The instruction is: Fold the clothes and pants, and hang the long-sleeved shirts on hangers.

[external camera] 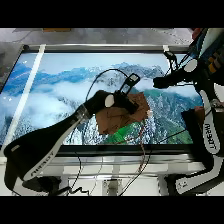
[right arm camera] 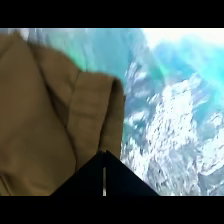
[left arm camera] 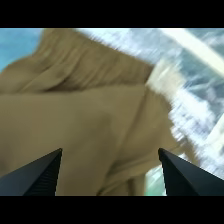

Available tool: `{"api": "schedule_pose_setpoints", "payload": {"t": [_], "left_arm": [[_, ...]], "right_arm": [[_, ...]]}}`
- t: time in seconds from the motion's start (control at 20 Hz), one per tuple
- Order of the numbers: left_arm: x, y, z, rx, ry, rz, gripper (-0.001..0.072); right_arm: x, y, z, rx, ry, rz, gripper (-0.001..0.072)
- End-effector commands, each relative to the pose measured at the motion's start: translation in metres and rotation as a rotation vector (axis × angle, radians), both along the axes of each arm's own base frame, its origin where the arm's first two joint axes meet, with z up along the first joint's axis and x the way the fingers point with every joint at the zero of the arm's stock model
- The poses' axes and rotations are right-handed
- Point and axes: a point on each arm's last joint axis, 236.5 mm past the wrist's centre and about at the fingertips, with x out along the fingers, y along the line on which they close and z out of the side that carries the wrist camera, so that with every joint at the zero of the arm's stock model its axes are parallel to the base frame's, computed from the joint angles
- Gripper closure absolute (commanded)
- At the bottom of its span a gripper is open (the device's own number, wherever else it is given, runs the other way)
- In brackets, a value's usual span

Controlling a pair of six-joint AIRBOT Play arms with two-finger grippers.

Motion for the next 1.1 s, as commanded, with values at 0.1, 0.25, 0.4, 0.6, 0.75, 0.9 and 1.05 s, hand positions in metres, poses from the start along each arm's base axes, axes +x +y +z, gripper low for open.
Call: {"api": "schedule_pose_setpoints", "payload": {"t": [0.1, 0.25, 0.4, 0.6, 0.75, 0.9, 1.05], "left_arm": [[0.025, 0.072, 0.002, 0.076, 0.089, 0.125, 0.0011], [0.035, 0.09, -0.001, 0.049, 0.16, 0.234, 0.0011], [0.036, 0.092, -0.001, 0.045, 0.163, 0.243, 0.0011], [0.034, 0.089, 0.0, 0.033, 0.174, 0.241, 0.0011], [0.034, 0.089, 0.0, 0.032, 0.174, 0.241, 0.0011], [0.034, 0.089, 0.0, 0.032, 0.174, 0.241, 0.0011], [0.034, 0.089, 0.0, 0.032, 0.175, 0.241, 0.0011]], "right_arm": [[-0.066, 0.022, -0.035, 0.045, 0.184, 0.361, 0.067], [-0.087, 0.029, -0.059, 0.063, 0.253, 0.385, 0.0211], [-0.093, 0.043, -0.073, 0.051, 0.25, 0.43, 0.0121], [-0.075, 0.066, -0.077, 0.001, 0.155, 0.452, 0.0003], [-0.062, 0.066, -0.087, -0.146, 0.098, 0.487, 0.0003], [-0.043, 0.074, -0.088, -0.2, 0.028, 0.436, 0.0006], [-0.016, 0.065, -0.087, -0.233, -0.023, 0.247, 0.0016]]}}
